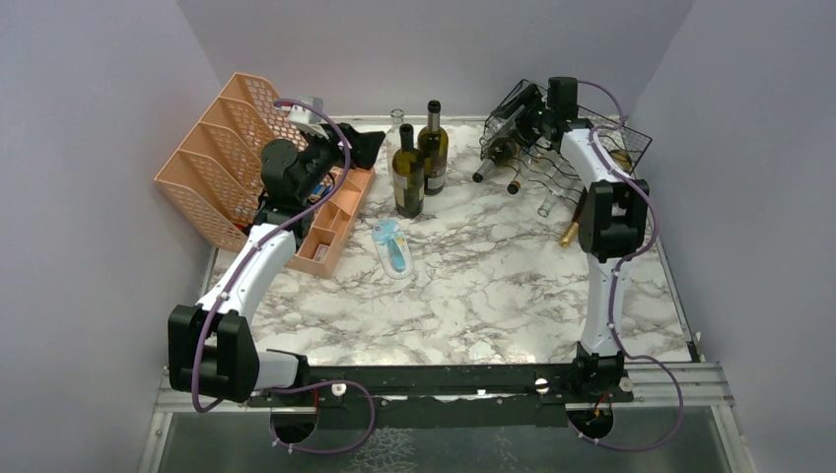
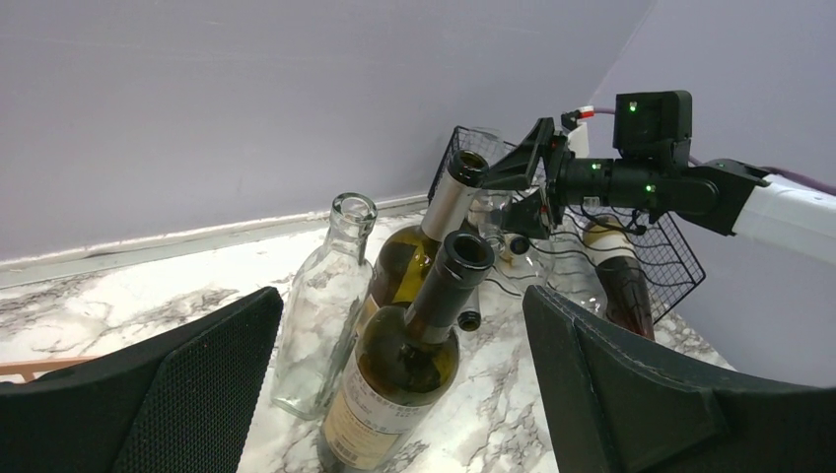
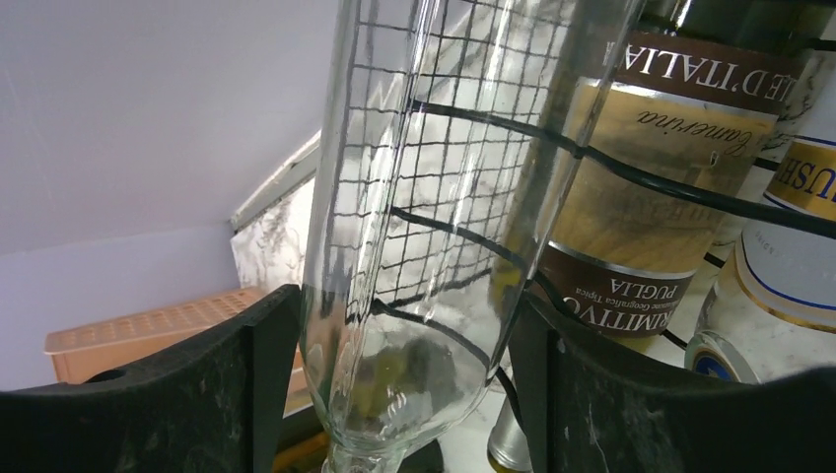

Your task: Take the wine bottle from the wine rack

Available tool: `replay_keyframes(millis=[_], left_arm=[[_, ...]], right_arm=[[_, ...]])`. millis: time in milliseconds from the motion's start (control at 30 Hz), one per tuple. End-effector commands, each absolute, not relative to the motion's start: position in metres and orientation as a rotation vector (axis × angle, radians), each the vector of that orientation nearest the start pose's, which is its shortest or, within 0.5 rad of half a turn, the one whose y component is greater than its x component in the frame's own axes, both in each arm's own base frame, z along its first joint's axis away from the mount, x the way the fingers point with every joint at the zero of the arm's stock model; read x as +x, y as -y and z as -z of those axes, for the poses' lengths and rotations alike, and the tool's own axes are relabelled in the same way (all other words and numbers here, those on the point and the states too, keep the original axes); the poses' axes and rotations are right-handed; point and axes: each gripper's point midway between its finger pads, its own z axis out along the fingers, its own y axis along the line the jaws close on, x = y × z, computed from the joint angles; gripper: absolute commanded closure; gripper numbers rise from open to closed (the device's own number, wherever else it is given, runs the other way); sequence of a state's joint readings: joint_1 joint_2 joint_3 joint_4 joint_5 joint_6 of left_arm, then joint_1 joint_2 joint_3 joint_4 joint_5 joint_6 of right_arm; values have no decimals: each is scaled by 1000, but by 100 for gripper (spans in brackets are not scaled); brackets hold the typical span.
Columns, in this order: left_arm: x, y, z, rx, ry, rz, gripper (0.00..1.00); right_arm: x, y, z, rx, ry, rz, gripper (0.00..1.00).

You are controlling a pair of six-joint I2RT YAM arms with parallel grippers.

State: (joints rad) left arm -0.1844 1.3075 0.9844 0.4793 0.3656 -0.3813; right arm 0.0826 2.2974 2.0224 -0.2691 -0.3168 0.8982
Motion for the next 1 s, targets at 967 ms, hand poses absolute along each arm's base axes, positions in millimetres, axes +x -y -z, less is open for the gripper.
replay_keyframes(millis=[967], left_arm=[[414, 169, -342, 229, -1426, 770, 1]], right_arm=[[525, -57, -258, 726, -1820, -1175, 61]])
